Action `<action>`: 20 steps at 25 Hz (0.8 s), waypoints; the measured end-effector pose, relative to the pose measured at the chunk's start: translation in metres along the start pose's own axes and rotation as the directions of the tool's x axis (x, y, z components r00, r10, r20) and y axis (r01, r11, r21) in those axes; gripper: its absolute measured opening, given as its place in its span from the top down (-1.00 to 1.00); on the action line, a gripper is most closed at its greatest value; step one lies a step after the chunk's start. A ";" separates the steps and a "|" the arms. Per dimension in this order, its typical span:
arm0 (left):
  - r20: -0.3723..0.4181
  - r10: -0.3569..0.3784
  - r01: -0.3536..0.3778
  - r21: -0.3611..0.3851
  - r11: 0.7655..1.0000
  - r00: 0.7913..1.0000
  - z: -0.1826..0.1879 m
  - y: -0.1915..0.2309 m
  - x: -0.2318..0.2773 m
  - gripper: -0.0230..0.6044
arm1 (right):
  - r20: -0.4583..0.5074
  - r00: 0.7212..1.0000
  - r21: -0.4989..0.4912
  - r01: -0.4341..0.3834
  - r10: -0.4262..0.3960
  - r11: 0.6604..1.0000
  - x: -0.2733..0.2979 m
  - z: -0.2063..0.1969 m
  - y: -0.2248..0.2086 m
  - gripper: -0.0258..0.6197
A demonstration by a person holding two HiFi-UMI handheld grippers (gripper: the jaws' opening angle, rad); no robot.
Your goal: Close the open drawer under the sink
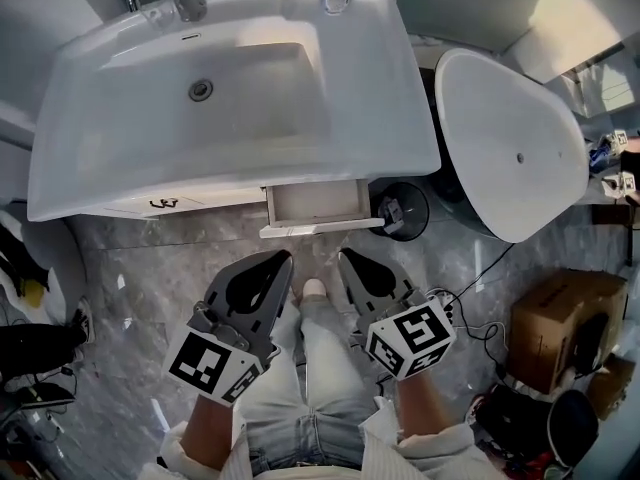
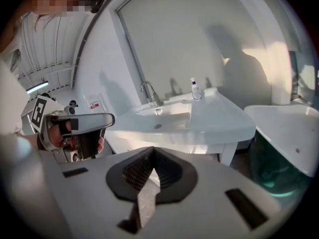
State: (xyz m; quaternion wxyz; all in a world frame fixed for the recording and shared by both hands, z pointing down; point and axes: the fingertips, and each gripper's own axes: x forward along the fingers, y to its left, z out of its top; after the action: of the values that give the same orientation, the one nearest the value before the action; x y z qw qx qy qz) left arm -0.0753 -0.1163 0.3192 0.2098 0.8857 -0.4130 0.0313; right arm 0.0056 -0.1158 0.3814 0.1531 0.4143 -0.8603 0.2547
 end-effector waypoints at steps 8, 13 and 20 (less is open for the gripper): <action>-0.062 0.004 -0.007 -0.048 0.999 0.998 -0.058 0.025 0.010 0.88 | -0.033 0.998 0.051 0.050 -0.049 0.997 0.019 -0.045 -0.024 0.89; -0.098 -0.011 0.004 -0.071 0.997 0.995 -0.095 0.030 0.020 0.88 | -0.053 0.996 0.072 0.077 -0.073 0.994 0.034 -0.074 -0.037 0.89; -0.145 -0.022 0.011 -0.081 0.997 0.989 -0.144 0.033 0.039 0.88 | -0.078 0.993 0.084 0.093 -0.087 0.992 0.054 -0.111 -0.053 0.89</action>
State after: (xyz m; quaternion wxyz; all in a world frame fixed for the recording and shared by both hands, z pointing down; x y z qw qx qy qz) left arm -0.0573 -0.1057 0.4702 0.2747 0.8754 -0.3901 0.0777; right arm 0.0205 -0.1153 0.5144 0.1780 0.4493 -0.8225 0.2999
